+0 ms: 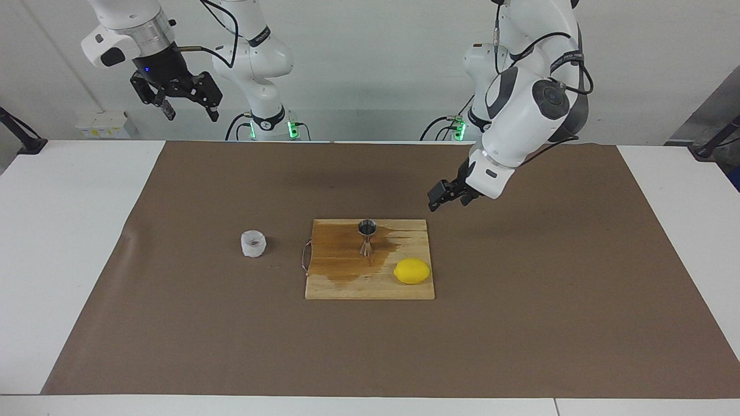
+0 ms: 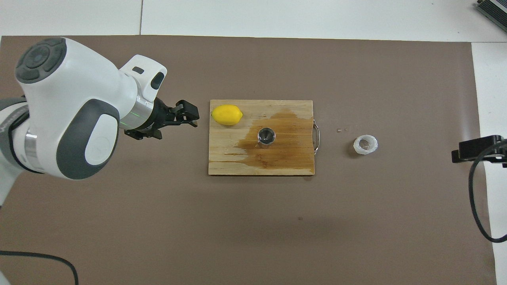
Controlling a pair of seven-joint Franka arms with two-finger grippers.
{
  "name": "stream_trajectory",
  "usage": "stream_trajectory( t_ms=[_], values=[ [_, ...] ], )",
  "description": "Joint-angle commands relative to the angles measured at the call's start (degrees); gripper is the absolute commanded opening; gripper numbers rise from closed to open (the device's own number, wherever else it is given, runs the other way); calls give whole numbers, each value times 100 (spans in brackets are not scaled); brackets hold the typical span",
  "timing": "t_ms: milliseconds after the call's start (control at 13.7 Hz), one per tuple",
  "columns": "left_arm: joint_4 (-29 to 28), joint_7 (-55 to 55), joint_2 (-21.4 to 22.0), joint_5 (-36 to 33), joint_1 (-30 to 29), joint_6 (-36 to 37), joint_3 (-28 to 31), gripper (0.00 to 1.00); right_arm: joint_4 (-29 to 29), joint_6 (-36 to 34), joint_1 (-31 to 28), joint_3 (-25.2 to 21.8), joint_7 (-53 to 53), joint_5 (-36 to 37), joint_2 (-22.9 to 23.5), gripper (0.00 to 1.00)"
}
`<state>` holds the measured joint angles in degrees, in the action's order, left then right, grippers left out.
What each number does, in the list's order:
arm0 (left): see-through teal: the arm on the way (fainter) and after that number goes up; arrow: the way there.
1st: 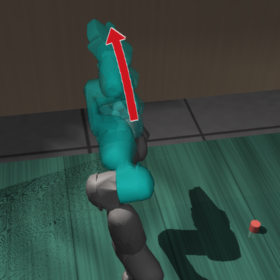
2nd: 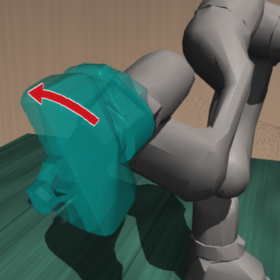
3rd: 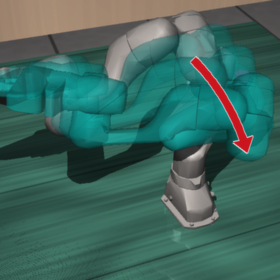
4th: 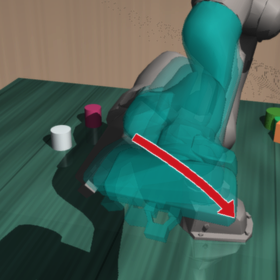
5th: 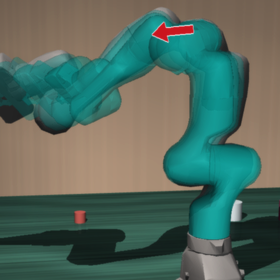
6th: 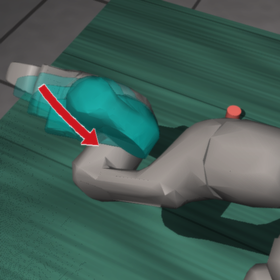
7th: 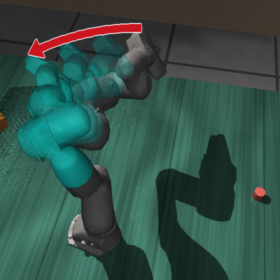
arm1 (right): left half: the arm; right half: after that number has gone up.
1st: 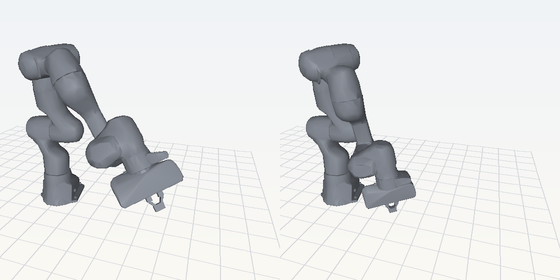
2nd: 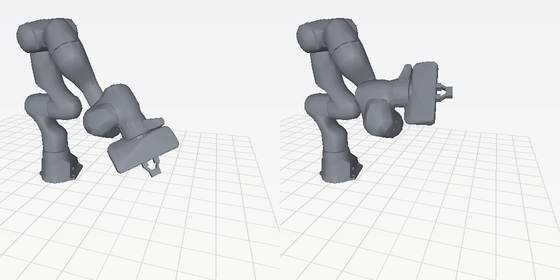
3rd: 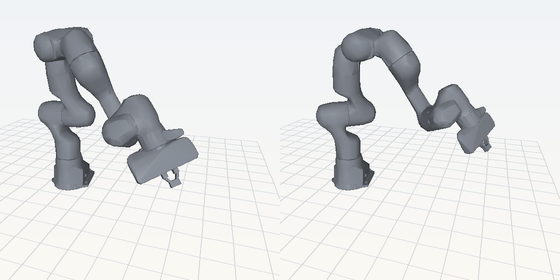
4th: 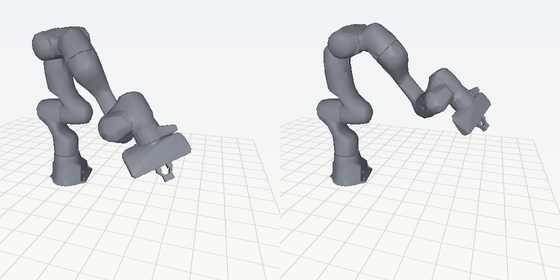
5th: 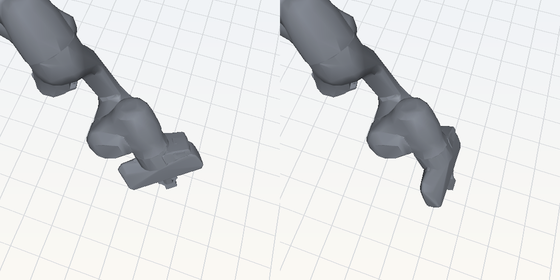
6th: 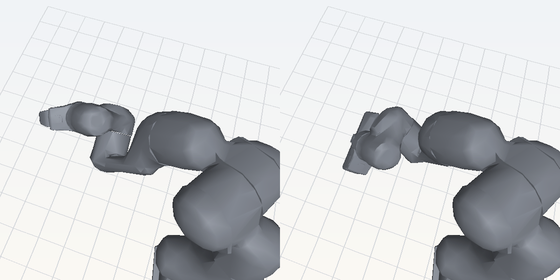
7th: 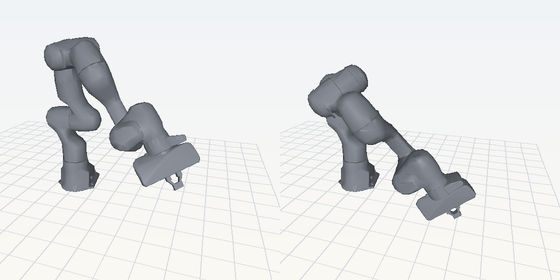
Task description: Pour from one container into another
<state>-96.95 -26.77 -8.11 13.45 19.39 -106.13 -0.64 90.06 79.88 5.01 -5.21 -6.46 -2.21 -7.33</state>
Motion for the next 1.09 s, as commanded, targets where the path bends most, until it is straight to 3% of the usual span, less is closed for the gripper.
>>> stream_trajectory(
  t_ms=[0, 291, 583, 1019],
  values=[
    [-86, 697, 326, -674, -102, 286, -6, 100, 74, -16, -26, 20, -40, 27, -84, 100],
    [-666, 1707, 1055, -984, -532, 312, 20, 100, 74, -7, -26, 20, -40, 27, -84, 100],
    [-641, 2298, 1381, -1282, -805, 839, 29, 100, 74, -16, -26, 20, -31, 27, -84, 100],
    [-141, 2914, 1356, -1065, -1622, 1016, 46, 100, 74, -200, -193, -50, -40, 27, -128, 100]
  ],
)
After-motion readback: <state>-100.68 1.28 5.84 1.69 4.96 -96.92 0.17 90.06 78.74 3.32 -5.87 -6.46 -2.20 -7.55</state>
